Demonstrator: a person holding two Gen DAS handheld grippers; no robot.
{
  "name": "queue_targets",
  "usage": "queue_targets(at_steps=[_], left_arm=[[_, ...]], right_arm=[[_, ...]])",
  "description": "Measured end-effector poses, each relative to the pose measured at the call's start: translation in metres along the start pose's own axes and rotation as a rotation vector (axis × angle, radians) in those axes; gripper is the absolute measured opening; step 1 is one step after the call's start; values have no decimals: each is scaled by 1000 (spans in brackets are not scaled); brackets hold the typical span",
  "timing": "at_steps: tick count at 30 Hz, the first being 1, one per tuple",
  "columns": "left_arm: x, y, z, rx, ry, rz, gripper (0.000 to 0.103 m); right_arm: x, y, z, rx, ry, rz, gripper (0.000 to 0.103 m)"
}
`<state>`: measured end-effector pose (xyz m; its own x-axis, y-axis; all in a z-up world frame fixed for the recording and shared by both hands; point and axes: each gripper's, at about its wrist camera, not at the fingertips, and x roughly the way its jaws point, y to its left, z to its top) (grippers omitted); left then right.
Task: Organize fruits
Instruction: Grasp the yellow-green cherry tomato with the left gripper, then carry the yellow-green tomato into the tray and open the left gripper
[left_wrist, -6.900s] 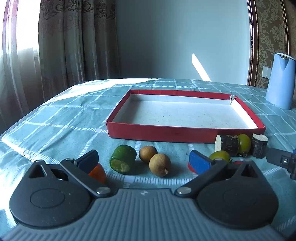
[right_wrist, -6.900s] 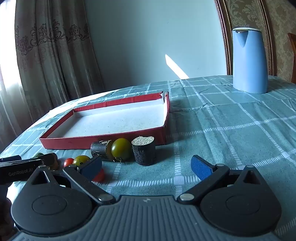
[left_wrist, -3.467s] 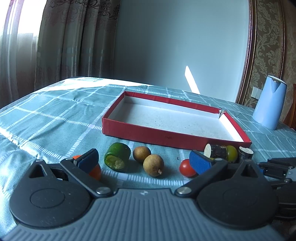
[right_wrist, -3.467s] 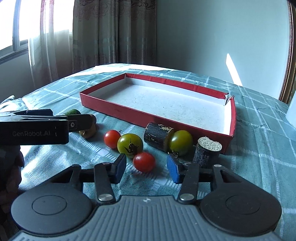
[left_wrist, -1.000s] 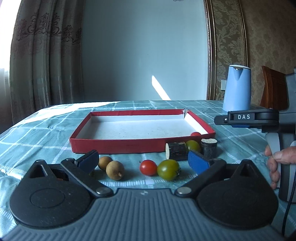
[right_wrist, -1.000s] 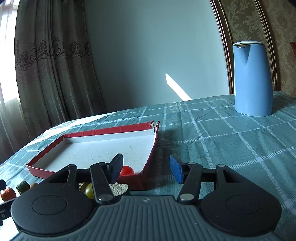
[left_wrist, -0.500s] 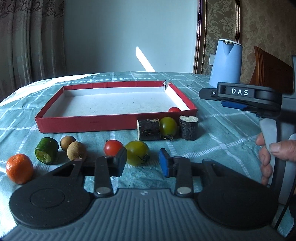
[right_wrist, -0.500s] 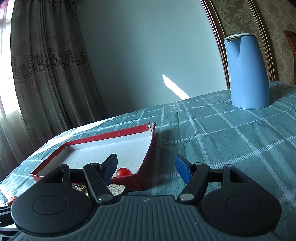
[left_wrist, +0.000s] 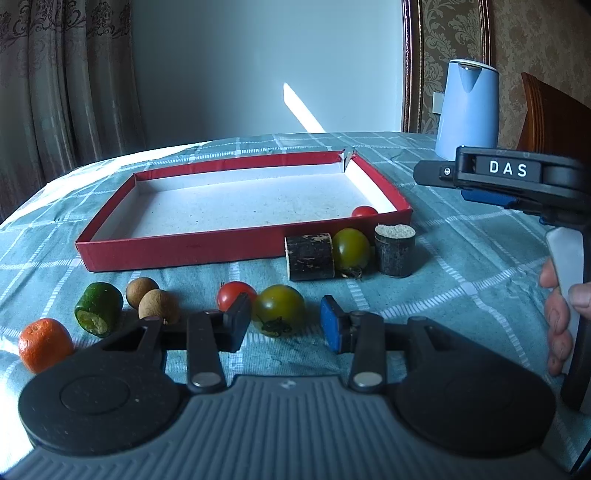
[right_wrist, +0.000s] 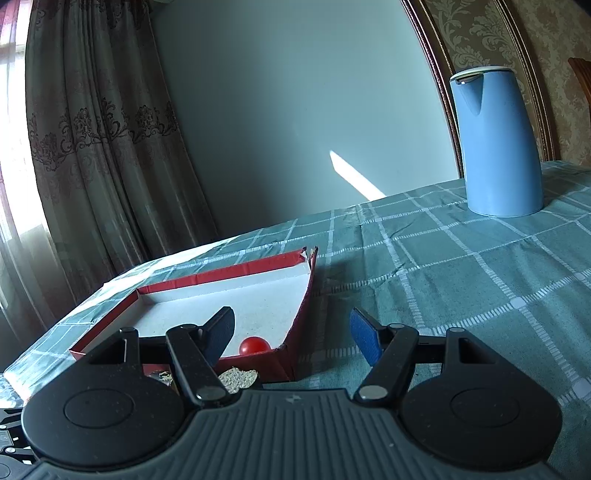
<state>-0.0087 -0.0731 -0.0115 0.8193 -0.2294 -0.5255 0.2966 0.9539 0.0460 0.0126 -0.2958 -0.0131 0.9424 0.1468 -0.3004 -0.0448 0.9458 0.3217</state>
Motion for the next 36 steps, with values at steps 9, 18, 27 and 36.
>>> queue_targets(at_steps=[9, 18, 27, 36], left_arm=[[-2, 6, -1, -44, -18, 0, 28], [-8, 14, -3, -92, -47, -4, 28], [-13, 17, -2, -102, -68, 7, 28], [-26, 32, 10, -122, -106, 38, 28]], right_arm=[[-4, 5, -3, -17, 14, 13, 69], [-23, 38, -28, -123, 196, -4, 74], [-12, 58, -43, -228, 321, -118, 83], [-11, 56, -43, -221, 329, -99, 88]])
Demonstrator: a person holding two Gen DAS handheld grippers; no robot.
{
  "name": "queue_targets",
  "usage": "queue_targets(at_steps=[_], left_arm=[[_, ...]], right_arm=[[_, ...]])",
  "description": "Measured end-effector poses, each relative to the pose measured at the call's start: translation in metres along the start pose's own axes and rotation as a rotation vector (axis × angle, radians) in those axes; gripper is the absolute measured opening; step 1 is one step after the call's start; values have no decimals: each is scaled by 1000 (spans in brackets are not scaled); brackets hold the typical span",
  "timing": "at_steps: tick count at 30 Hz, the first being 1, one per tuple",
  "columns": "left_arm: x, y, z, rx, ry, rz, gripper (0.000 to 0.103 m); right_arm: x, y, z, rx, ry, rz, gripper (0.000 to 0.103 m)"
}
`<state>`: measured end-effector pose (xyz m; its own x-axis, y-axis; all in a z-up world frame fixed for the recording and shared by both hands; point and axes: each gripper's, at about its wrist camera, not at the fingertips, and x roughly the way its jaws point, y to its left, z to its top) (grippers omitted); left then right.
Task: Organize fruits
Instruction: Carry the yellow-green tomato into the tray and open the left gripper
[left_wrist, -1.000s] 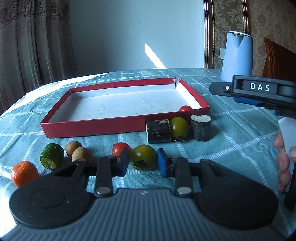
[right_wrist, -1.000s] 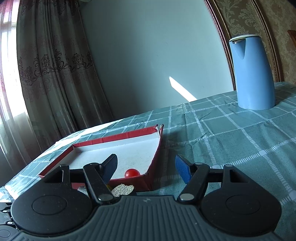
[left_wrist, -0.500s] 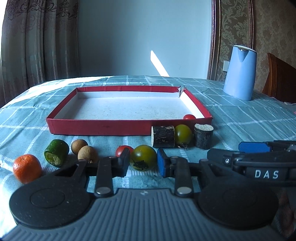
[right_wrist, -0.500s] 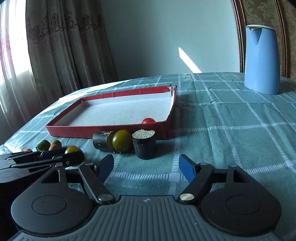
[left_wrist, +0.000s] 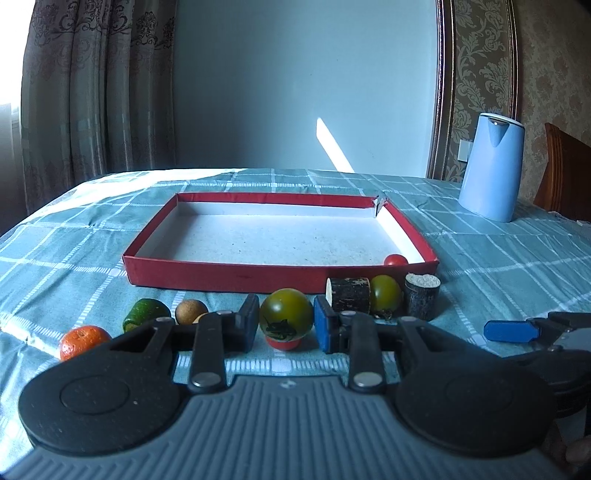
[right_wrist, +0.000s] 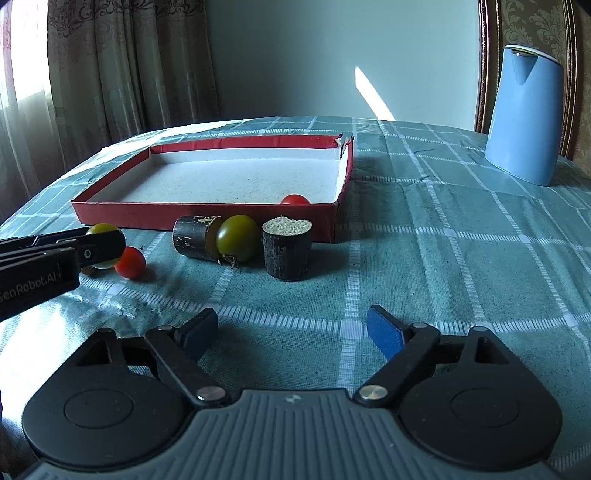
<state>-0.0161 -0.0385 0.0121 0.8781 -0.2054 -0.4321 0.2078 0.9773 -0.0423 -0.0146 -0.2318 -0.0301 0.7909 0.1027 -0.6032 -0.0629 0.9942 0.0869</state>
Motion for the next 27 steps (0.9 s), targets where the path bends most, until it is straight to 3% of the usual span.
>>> queue_targets(at_steps=[7, 13, 27], left_arm=[[2, 14, 27, 13, -62, 55, 28], [27, 25, 49, 26, -76, 131, 29], [93, 49, 52, 15, 30, 190, 29]], right_arm=[[0, 0, 0, -3, -1, -3, 88], [0, 0, 0, 3, -4, 3, 88], [0, -5, 0, 40, -16, 43, 92]])
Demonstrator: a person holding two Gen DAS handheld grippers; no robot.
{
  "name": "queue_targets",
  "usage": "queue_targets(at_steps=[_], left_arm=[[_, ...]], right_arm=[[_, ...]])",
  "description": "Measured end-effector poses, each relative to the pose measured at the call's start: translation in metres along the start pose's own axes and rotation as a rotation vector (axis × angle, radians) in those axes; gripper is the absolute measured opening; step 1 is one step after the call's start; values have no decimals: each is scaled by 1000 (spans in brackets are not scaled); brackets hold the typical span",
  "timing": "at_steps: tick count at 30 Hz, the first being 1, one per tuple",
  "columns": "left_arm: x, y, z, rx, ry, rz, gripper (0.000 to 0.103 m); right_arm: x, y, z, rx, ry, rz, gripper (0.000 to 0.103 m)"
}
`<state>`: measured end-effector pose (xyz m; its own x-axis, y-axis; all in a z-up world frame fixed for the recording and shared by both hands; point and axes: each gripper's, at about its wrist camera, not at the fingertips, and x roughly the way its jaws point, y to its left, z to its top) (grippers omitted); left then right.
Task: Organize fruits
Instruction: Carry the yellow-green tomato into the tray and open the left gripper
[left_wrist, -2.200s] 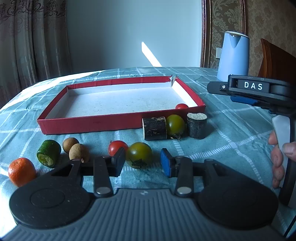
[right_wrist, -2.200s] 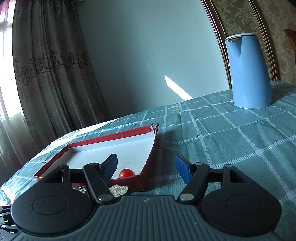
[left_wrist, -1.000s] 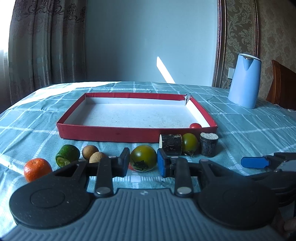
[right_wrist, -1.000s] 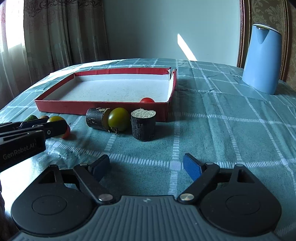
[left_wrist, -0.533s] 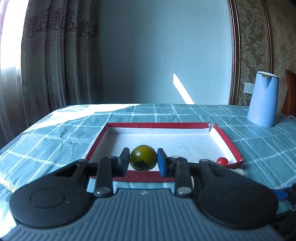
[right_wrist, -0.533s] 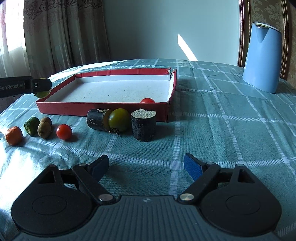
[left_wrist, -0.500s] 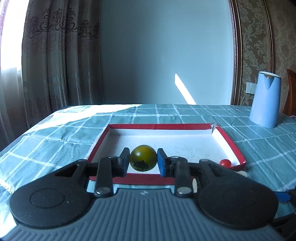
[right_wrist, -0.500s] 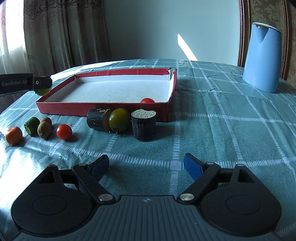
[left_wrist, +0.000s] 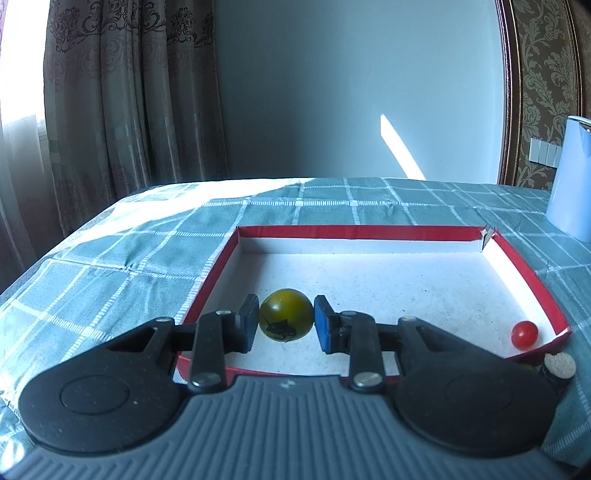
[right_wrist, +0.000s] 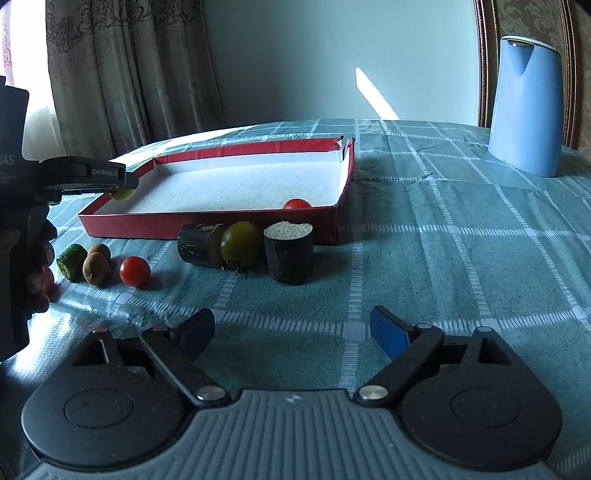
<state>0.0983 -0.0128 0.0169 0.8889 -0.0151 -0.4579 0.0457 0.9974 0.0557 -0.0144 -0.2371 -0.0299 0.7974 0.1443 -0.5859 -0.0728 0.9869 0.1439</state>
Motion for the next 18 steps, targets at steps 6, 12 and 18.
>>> queue_targets(at_steps=[6, 12, 18], left_arm=[[7, -1, -4, 8, 13, 19, 35], [2, -1, -3, 9, -13, 31, 52], [-25, 18, -8, -57, -36, 5, 73]], right_arm=[[-1, -3, 0, 17, -6, 13, 92], [-1, -5, 0, 25, -9, 20, 92], [-1, -2, 0, 8, -4, 9, 92]])
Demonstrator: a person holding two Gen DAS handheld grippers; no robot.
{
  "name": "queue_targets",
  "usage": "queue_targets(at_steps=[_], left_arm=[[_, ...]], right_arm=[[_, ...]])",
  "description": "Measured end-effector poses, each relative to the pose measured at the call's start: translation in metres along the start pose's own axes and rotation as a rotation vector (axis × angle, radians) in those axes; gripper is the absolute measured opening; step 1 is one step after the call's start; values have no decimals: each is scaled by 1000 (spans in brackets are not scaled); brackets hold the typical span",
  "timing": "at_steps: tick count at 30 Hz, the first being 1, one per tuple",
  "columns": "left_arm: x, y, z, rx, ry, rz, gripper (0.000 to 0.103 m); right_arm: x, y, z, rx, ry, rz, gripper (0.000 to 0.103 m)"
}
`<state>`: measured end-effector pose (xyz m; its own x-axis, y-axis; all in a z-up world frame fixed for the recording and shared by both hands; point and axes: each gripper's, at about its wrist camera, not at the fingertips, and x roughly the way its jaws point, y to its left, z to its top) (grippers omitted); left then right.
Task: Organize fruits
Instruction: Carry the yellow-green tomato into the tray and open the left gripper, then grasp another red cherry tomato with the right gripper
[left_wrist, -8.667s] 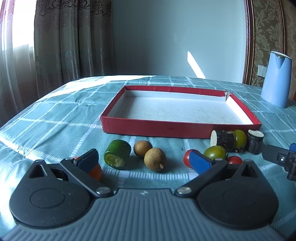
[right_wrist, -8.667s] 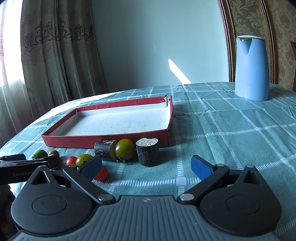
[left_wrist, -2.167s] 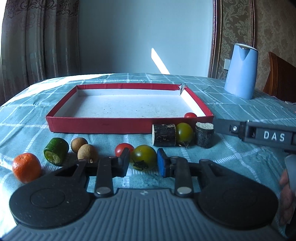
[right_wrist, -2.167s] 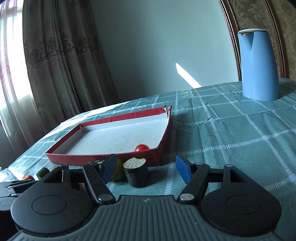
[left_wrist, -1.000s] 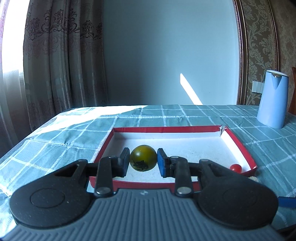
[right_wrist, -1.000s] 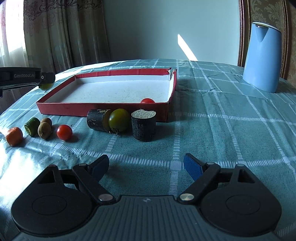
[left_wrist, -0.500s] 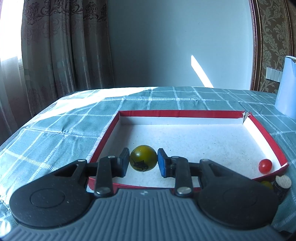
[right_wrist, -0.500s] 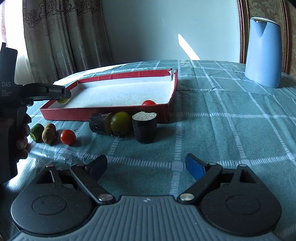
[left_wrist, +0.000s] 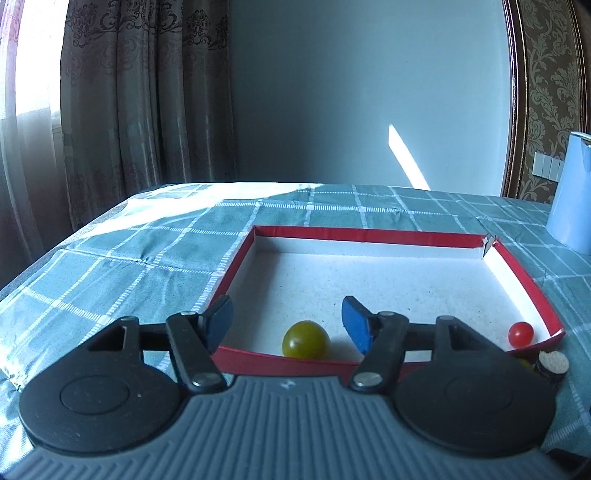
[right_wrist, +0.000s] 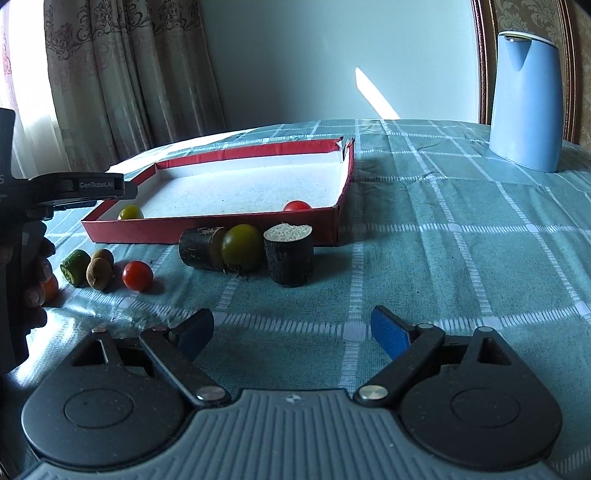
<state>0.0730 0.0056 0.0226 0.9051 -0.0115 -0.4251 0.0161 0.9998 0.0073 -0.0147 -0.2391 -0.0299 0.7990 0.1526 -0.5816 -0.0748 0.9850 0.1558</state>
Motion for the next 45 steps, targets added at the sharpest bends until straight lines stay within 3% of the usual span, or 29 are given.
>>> queue_targets(at_steps=[1, 3, 9, 16, 18, 20, 27, 33, 37, 40, 42, 45], left_arm=[[-8, 5, -1, -7, -14, 0, 89], [-29, 19, -5, -31, -71, 22, 103], [-71, 68, -24, -31, -205, 156, 103], [-61, 122, -39, -140, -142, 246, 103], [-57, 136, -40, -202, -110, 215, 103], [-57, 146, -42, -255, -98, 189, 103], [-59, 154, -47, -314, -102, 114, 103], [-57, 154, -46, -316, -87, 113, 103], [-54, 154, -46, -315, -66, 114, 103], [-51, 153, -46, -304, -48, 115, 103], [-47, 151, -45, -291, -19, 114, 103], [-42, 148, -44, -266, 15, 118, 103]], right_arm=[[0, 0, 0, -3, 1, -2, 92], [0, 0, 0, -5, -3, 0, 93], [-13, 17, -2, -94, -91, 63, 93], [-4, 74, 3, -227, -124, 131, 92], [1, 88, 4, -267, -134, 125, 90], [7, 98, 8, -300, -127, 121, 74], [30, 113, 14, -328, -61, 141, 58], [37, 117, 17, -332, -40, 148, 58], [46, 122, 19, -341, -3, 157, 41], [50, 121, 21, -326, 12, 164, 39], [52, 120, 22, -310, 18, 167, 31], [53, 120, 22, -310, 19, 169, 27]])
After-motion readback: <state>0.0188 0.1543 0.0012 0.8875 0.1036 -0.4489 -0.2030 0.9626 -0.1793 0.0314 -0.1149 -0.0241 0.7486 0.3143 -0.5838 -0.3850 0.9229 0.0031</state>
